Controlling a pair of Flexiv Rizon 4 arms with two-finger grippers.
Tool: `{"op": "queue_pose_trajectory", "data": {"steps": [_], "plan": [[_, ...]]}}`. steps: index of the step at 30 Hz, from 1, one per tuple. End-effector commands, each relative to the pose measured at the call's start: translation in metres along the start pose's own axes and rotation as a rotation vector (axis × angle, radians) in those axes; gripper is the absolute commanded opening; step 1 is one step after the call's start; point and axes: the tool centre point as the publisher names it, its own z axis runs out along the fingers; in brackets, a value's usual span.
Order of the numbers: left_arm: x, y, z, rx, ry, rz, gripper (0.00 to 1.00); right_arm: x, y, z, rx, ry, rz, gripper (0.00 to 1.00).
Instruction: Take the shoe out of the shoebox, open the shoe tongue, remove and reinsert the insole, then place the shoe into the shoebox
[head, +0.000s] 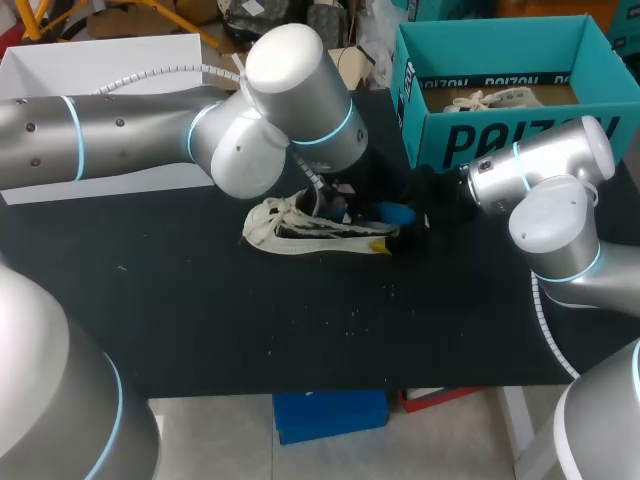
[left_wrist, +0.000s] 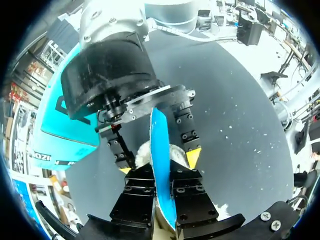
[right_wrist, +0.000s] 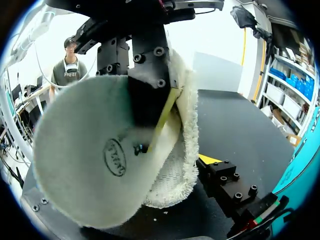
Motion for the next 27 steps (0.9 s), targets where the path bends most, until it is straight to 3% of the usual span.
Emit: {"op": "queue_pose_trajectory", "data": {"steps": [1, 5, 11, 17, 21, 27], "plan": [[0.021, -0.006, -0.036, 0.039, -0.034, 0.016, 0.00, -0.001, -0.002, 0.001, 0.002, 0.000, 0.000, 0.00], [0.026, -0.026, -0.064, 0.100, -0.067, 0.039, 0.00, -0.001, -0.002, 0.001, 0.002, 0.000, 0.000, 0.00], [0.022, -0.070, -0.103, 0.326, -0.092, -0.003, 0.00, -0.001, -0.002, 0.001, 0.002, 0.000, 0.000, 0.00], [0.012, -0.118, -0.150, 0.628, -0.081, -0.057, 0.00, -0.001, -0.002, 0.001, 0.002, 0.000, 0.000, 0.00], [0.005, -0.134, -0.184, 0.915, 0.032, -0.049, 0.00, -0.001, -0.002, 0.001, 0.002, 0.000, 0.000, 0.00], [0.005, -0.134, -0.184, 0.915, 0.032, -0.049, 0.00, -0.001, -0.002, 0.001, 0.002, 0.000, 0.000, 0.00]]}}
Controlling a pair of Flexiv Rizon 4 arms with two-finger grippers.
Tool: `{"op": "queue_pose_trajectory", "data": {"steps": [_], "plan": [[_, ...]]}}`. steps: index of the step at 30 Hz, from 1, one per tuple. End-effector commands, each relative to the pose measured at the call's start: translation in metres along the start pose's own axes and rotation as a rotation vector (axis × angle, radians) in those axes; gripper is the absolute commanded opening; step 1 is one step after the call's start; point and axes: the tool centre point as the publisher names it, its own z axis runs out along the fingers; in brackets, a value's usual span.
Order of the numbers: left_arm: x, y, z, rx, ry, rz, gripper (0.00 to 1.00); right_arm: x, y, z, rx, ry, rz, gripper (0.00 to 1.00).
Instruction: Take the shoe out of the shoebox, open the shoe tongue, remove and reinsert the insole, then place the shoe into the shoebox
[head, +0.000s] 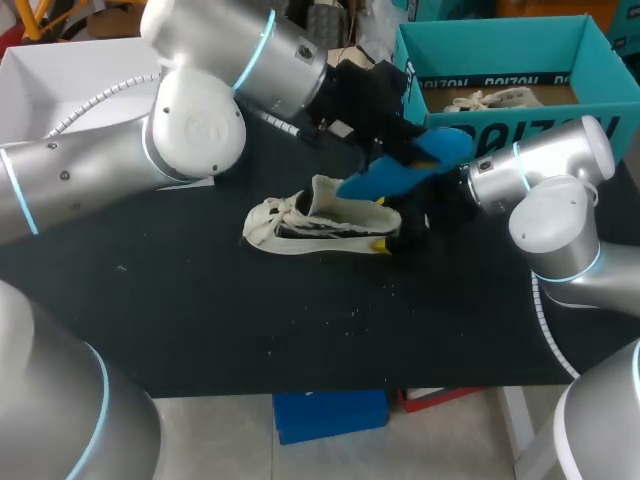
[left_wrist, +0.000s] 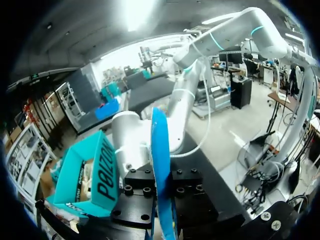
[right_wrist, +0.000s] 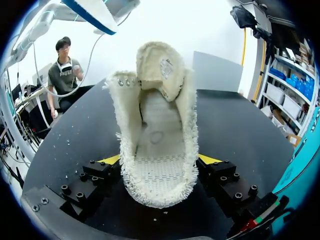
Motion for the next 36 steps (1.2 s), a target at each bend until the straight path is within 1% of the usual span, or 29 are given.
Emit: {"op": "queue_pose_trajectory", "data": {"steps": [1, 11, 13, 15, 16, 17, 19, 20, 23, 26, 27, 29, 30, 32, 34, 36], "plan": [[-0.002, 0.009, -0.006, 0.269, 0.063, -0.012, 0.00, -0.001, -0.002, 0.001, 0.002, 0.000, 0.000, 0.00], [-0.002, 0.009, -0.006, 0.269, 0.063, -0.012, 0.00, -0.001, -0.002, 0.001, 0.002, 0.000, 0.000, 0.00], [0.007, 0.004, -0.023, 0.357, 0.022, -0.144, 0.00, -0.001, -0.002, 0.001, 0.002, 0.000, 0.000, 0.00], [0.010, -0.007, -0.042, 0.375, -0.012, -0.187, 0.00, -0.001, -0.002, 0.001, 0.002, 0.000, 0.000, 0.00], [0.011, -0.014, -0.050, 0.401, -0.034, -0.205, 0.00, -0.001, -0.002, 0.001, 0.002, 0.000, 0.000, 0.00], [0.013, -0.023, -0.055, 0.409, -0.055, -0.216, 0.00, -0.001, -0.002, 0.001, 0.002, 0.000, 0.000, 0.00], [0.016, -0.034, -0.066, 0.401, -0.080, -0.215, 0.00, -0.001, -0.002, 0.001, 0.002, 0.000, 0.000, 0.00], [0.018, -0.039, -0.070, 0.414, -0.091, -0.223, 0.00, -0.001, -0.002, 0.001, 0.002, 0.000, 0.000, 0.00], [0.027, -0.058, -0.079, 0.436, -0.114, -0.239, 0.00, -0.001, -0.002, 0.001, 0.002, 0.000, 0.000, 0.00], [0.035, -0.074, -0.082, 0.462, -0.117, -0.265, 0.00, -0.001, -0.002, 0.001, 0.002, 0.000, 0.000, 0.00], [0.038, -0.083, -0.084, 0.503, -0.120, -0.284, 0.00, -0.001, -0.002, 0.001, 0.002, 0.000, 0.000, 0.00], [0.042, -0.096, -0.086, 0.529, -0.108, -0.299, 0.00, -0.001, -0.002, 0.001, 0.002, 0.000, 0.000, 0.00], [0.044, -0.103, -0.087, 0.564, -0.102, -0.312, 0.00, -0.001, -0.002, 0.001, 0.002, 0.000, 0.000, 0.00], [0.046, -0.116, -0.089, 0.587, -0.098, -0.319, 0.00, -0.001, -0.002, 0.001, 0.002, 0.000, 0.000, 0.00], [0.048, -0.131, -0.091, 0.654, -0.093, -0.343, 0.00, -0.001, -0.002, 0.001, 0.002, 0.000, 0.000, 0.00], [0.051, -0.143, -0.095, 0.675, -0.079, -0.359, 0.00, -0.001, -0.002, 0.001, 0.002, 0.000, 0.000, 0.00]]}}
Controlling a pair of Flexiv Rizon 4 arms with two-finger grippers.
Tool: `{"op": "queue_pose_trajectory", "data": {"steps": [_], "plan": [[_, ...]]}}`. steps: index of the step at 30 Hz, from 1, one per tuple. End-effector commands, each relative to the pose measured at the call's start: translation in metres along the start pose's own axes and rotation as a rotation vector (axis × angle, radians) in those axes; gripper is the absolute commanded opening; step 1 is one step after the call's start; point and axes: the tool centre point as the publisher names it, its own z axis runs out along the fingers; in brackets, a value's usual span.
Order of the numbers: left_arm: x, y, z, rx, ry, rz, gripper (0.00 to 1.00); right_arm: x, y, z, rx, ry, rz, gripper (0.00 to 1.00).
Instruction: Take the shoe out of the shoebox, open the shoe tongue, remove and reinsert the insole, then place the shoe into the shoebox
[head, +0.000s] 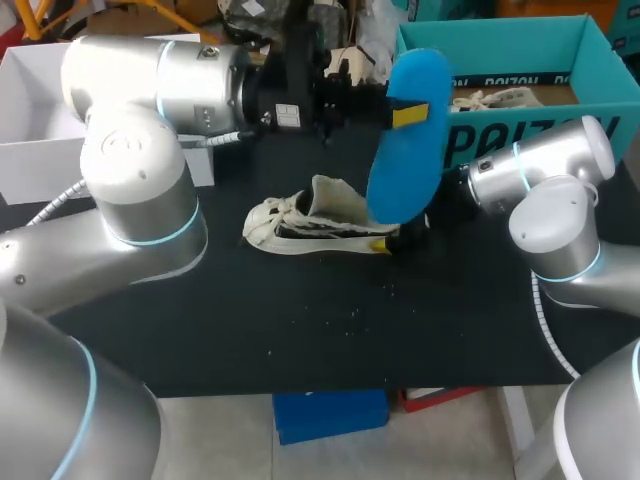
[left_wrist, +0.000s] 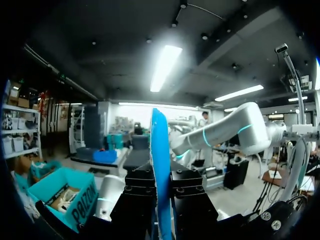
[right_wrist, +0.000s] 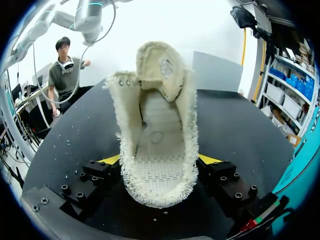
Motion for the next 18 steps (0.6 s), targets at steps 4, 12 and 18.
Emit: {"op": "queue_pose_trajectory", "data": {"steps": [4, 12, 18], "plan": [[0.023, -0.032, 0.016, 0.119, -0.047, -0.073, 0.00, -0.001, -0.002, 0.001, 0.001, 0.000, 0.000, 0.00], [0.042, -0.070, 0.019, 0.133, -0.027, -0.134, 0.00, -0.001, -0.002, 0.001, 0.001, 0.000, 0.000, 0.00], [0.056, -0.092, 0.021, 0.202, 0.002, -0.179, 0.00, -0.001, -0.002, 0.001, 0.001, 0.000, 0.000, 0.00]]}}
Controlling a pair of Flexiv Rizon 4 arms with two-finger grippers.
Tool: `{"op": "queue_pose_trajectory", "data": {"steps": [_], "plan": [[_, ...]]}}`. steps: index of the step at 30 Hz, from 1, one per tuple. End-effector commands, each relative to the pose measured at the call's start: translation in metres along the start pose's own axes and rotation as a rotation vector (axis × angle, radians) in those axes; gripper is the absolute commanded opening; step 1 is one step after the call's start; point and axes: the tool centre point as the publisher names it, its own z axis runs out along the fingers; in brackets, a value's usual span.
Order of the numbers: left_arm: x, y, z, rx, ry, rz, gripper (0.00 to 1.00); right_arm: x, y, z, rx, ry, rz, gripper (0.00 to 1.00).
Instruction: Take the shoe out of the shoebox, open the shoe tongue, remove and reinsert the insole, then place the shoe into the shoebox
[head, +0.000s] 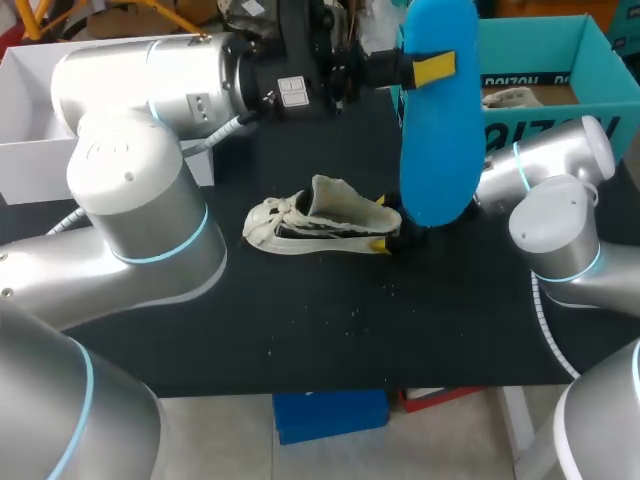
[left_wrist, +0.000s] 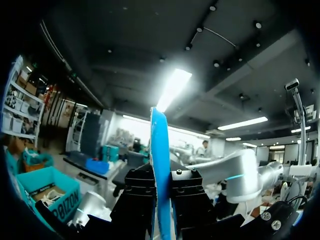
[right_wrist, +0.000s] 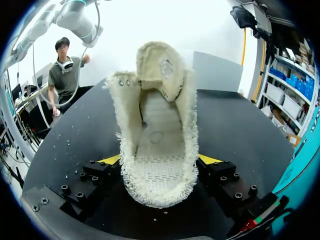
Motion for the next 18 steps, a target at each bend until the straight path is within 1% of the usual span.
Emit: {"op": "queue_pose_trajectory", "data": {"steps": [1, 3, 6, 15, 18], "plan": [[0.009, -0.008, 0.005, 0.032, -0.001, -0.019, 0.00, -0.001, -0.002, 0.001, 0.001, 0.000, 0.000, 0.00], [0.013, -0.011, 0.006, 0.059, 0.017, -0.045, 0.00, -0.001, -0.002, 0.001, 0.001, 0.000, 0.000, 0.00], [0.017, -0.015, 0.003, 0.055, 0.032, -0.051, 0.00, -0.001, -0.002, 0.001, 0.001, 0.000, 0.000, 0.00], [0.021, -0.022, 0.000, -0.001, 0.047, -0.033, 0.00, -0.001, -0.002, 0.001, 0.001, 0.000, 0.000, 0.00], [0.022, -0.022, 0.000, -0.002, 0.049, -0.033, 0.00, -0.001, -0.002, 0.001, 0.001, 0.000, 0.000, 0.00]]}}
